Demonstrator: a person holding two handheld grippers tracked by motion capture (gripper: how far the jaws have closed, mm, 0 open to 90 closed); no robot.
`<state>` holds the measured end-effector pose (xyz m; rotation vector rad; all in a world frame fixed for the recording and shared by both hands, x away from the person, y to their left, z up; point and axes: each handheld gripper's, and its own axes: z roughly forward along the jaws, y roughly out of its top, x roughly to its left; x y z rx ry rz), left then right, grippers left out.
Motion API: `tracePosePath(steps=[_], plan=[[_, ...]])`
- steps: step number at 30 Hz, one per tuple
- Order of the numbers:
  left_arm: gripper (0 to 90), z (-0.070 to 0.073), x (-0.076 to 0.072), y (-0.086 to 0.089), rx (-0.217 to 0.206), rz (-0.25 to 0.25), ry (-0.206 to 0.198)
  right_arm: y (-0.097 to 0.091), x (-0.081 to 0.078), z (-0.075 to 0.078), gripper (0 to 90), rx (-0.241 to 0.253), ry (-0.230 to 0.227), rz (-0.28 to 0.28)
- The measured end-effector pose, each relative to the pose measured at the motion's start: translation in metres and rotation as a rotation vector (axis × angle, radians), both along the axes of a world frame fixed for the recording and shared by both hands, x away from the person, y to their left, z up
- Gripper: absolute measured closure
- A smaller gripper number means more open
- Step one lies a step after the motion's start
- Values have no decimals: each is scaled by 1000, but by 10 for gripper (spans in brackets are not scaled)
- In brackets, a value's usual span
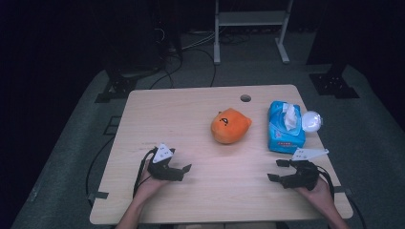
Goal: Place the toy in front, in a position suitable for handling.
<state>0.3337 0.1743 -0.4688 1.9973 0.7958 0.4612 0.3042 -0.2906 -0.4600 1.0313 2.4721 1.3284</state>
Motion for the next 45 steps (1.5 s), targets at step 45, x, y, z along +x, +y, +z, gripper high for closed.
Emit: tracePosePath(steps=[45], plan=[[92,55,110,-135,-75,-84,-55,1,-3,2,249,9,-8,21]])
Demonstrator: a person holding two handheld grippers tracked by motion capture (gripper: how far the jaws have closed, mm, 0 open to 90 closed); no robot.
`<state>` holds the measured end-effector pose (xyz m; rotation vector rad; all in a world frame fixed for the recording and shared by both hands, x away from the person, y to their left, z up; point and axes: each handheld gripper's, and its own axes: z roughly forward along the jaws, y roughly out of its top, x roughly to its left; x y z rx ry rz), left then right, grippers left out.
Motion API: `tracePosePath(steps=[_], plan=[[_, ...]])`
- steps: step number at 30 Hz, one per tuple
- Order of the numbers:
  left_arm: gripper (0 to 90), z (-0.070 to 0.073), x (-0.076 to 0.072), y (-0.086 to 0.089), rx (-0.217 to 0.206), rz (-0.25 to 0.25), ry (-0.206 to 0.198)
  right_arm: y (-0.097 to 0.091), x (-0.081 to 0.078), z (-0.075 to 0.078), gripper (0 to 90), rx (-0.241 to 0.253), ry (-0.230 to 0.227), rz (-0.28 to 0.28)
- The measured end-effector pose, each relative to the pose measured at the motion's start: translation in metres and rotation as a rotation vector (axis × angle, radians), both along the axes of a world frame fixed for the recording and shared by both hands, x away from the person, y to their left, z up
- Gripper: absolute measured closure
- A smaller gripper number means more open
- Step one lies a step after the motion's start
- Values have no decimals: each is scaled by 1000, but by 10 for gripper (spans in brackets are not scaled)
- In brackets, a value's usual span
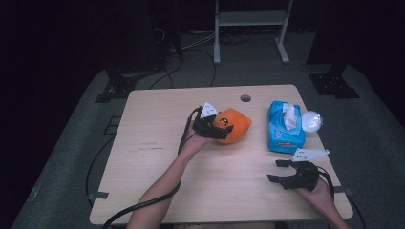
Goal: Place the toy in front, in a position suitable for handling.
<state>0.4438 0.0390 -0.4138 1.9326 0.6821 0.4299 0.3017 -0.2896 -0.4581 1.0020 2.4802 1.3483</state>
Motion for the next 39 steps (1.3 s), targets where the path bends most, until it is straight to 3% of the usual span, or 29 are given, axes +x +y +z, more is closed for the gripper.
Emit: tracePosePath(steps=[6,12,13,16,18,19,21,23,25,34,39], plan=[[114,-3,9,-10,-5,-2,14,0,1,-1,249,2,0,2],[122,-13,12,-22,33,16,20,4,1,0,249,-6,-1,10],[155,-17,13,-23,16,26,35,4,0,0,250,-4,0,11],[262,-20,12,-22,27,31,30,3,0,0,250,-1,-1,11],[308,-22,12,-21,25,39,48,3,0,0,249,0,-2,11],[364,-21,11,-21,50,36,36,3,-1,0,249,-2,-7,12],[381,-19,11,-22,59,31,34,3,-1,0,249,-1,-8,12],[439,-15,9,-22,97,10,14,3,-1,0,249,-1,-7,11],[461,-13,9,-20,101,-7,9,4,0,0,249,0,-7,12],[505,-3,4,-9,58,-41,-9,4,-1,0,249,1,-9,14],[510,12,-8,1,46,-90,-26,3,-1,1,249,6,-16,12]])
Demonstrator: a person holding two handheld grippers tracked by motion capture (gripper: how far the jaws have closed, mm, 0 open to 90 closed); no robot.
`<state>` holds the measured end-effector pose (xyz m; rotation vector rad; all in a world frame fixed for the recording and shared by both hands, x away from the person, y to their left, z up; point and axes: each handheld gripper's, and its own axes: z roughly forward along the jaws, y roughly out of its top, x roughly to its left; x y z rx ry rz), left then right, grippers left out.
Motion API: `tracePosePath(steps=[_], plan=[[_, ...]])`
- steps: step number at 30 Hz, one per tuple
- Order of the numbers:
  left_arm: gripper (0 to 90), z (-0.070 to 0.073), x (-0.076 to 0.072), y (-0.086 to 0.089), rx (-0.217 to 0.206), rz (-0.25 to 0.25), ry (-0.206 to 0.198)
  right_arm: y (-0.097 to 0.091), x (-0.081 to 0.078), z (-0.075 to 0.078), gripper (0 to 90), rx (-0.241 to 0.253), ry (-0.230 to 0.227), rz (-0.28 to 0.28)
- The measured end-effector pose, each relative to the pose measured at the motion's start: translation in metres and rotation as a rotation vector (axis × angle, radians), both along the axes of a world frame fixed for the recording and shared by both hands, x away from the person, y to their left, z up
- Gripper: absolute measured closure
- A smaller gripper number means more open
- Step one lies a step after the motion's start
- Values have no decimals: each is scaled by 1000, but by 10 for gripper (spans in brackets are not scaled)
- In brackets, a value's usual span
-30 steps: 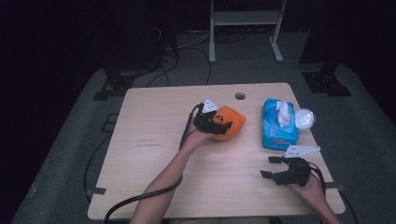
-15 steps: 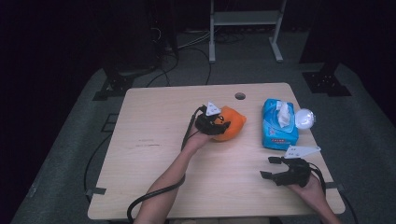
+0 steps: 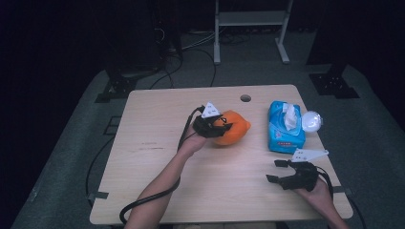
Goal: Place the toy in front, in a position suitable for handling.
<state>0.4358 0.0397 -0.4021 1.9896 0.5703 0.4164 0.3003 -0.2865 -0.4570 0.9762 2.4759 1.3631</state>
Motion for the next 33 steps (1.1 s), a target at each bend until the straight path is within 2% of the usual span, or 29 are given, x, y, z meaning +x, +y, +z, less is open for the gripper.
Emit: tracePosePath(steps=[1,2,5,6,7,10,11,12,16,17,18,19,20,21,24,25,26,27,29,33], plan=[[511,0,0,0,0,0,0,0,0,0,249,0,0,0],[511,6,-8,4,-11,-22,-8,0,0,0,250,-2,0,-1],[514,12,-16,8,-27,-43,-14,-1,0,0,250,2,5,-6],[516,17,-24,13,-44,-61,-18,-1,1,-1,249,1,5,-5],[517,17,-24,13,-44,-61,-18,-1,1,-1,249,1,5,-5],[517,27,-45,23,-66,-100,-38,0,1,-1,249,-3,3,-3],[518,27,-45,23,-66,-100,-38,0,1,-1,249,-3,3,-3],[518,30,-51,26,-76,-111,-42,0,1,-1,250,2,0,-5],[518,36,-75,33,-59,-172,-59,-1,1,-2,249,4,9,-10],[518,36,-75,33,-59,-172,-59,-1,1,-2,249,4,9,-10],[518,36,-84,37,-60,-194,-59,-1,0,-2,249,5,7,-12],[518,36,-84,37,-60,-194,-59,-1,0,-2,249,5,7,-12],[518,33,-91,42,-56,-206,-55,-2,1,-2,249,10,10,-18],[518,33,-91,42,-56,-206,-55,-2,1,-2,249,10,10,-18],[518,21,-100,56,-57,-215,-44,-4,1,-2,249,18,11,-27],[518,21,-100,56,-57,-215,-44,-4,1,-2,249,18,11,-27],[518,12,-102,61,-60,-210,-24,-6,1,-1,249,17,5,-31],[518,12,-102,61,-60,-210,-24,-6,1,-1,249,17,5,-31],[518,3,-104,64,-52,-216,-21,-7,2,0,249,22,-2,-40],[517,-12,-106,68,-78,-221,-4,-9,2,2,249,18,-9,-57]])
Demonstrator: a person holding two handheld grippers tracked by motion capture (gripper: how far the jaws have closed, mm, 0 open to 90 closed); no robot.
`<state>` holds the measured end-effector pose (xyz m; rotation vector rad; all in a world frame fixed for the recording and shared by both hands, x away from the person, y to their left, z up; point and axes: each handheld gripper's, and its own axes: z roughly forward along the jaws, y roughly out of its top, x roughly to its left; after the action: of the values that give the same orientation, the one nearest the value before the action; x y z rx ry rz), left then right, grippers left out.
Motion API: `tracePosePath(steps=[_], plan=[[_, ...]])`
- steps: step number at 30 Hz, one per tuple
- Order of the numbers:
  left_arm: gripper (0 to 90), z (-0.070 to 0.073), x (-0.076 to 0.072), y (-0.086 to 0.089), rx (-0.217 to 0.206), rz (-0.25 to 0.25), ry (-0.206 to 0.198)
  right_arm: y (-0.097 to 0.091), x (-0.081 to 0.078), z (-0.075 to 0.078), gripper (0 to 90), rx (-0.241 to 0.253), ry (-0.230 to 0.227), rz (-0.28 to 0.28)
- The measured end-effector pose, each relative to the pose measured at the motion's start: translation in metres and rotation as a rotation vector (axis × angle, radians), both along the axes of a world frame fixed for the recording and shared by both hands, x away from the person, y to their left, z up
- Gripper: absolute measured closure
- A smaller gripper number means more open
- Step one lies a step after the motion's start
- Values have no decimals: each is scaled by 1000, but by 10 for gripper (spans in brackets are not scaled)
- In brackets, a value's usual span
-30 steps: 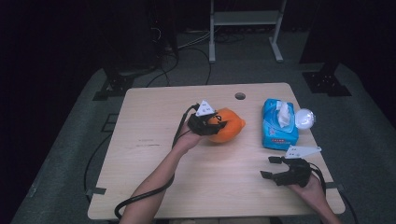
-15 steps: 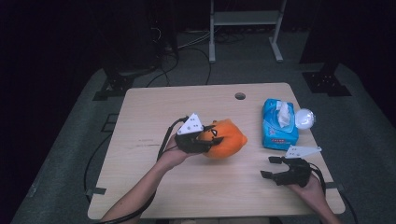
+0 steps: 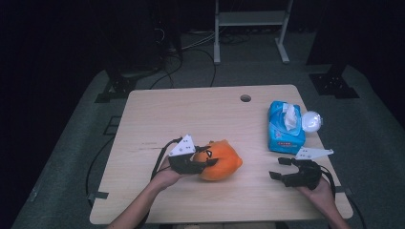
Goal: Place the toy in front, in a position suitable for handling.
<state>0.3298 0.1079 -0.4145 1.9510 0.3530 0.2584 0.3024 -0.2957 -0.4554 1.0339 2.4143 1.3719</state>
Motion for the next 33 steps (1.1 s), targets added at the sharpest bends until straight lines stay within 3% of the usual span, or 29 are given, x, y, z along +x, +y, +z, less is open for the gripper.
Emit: tracePosePath(steps=[5,6,17,19,20,23,28,29,32,33], plan=[[511,-19,-5,-1,9,-14,20,-1,-1,6,250,-11,-33,-15],[505,-22,-6,-1,-5,-26,20,-1,-1,7,249,-17,-41,-17],[365,-29,-15,-5,29,-42,-34,-14,12,33,250,-7,-128,-100],[347,-29,-15,-6,32,-44,-37,-20,27,42,256,-53,-175,-150],[343,-29,-15,-6,32,-44,-37,-20,27,42,256,-53,-175,-150],[331,-29,-16,-5,45,-44,-44,-28,49,51,256,-77,-208,-202],[320,-30,-16,-5,41,-52,-39,-34,70,58,256,-83,-228,-246],[319,-30,-16,-5,43,-53,-39,-36,81,62,256,-105,-227,-257],[315,-30,-16,-4,43,-52,-39,-38,91,63,256,-130,-237,-277],[305,-30,-16,-4,42,-52,-41,-39,100,64,256,-126,-221,-279]])
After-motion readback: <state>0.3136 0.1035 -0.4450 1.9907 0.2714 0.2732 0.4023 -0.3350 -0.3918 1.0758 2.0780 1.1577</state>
